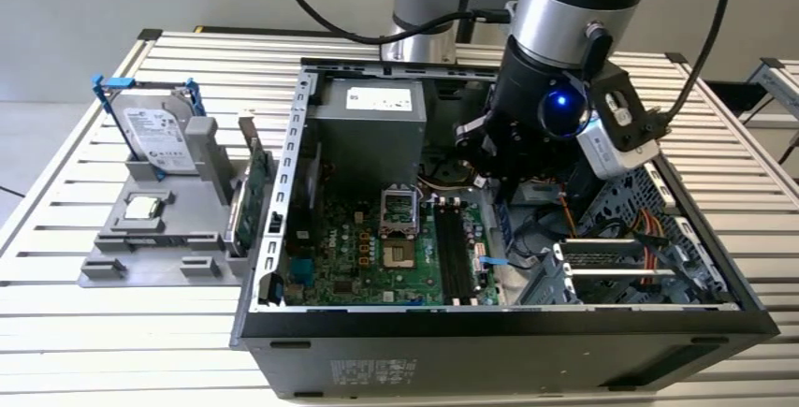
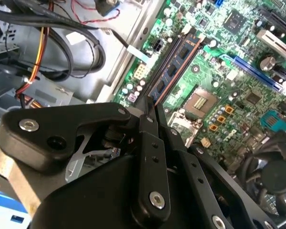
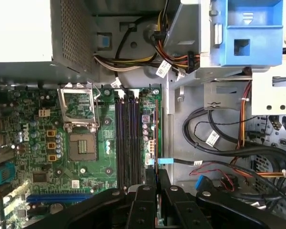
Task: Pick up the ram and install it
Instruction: 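Insert the ram into the slot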
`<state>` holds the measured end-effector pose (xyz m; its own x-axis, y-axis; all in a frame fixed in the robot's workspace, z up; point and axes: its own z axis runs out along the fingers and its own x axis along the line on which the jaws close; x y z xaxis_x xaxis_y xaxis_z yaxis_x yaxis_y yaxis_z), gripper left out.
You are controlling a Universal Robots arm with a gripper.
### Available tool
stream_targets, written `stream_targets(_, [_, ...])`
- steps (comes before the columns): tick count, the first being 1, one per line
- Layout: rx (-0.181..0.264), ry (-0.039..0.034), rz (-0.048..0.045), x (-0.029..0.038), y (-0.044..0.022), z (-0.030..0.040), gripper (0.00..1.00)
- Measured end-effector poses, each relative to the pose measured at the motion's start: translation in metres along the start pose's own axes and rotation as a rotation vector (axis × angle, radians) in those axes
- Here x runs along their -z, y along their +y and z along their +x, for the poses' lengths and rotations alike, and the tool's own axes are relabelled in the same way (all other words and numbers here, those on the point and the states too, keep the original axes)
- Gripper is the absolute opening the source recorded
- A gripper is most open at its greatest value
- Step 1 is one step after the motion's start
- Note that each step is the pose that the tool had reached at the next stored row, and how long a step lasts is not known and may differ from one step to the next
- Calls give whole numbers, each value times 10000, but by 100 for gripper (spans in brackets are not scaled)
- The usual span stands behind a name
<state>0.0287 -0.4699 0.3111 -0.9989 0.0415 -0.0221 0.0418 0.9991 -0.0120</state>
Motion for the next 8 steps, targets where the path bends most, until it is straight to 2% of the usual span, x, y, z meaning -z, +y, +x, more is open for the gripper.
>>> stream_targets(2, [-5, 0, 0, -23, 6, 2, 0])
stream_targets(8, [-9, 5, 0, -27, 7, 4, 0])
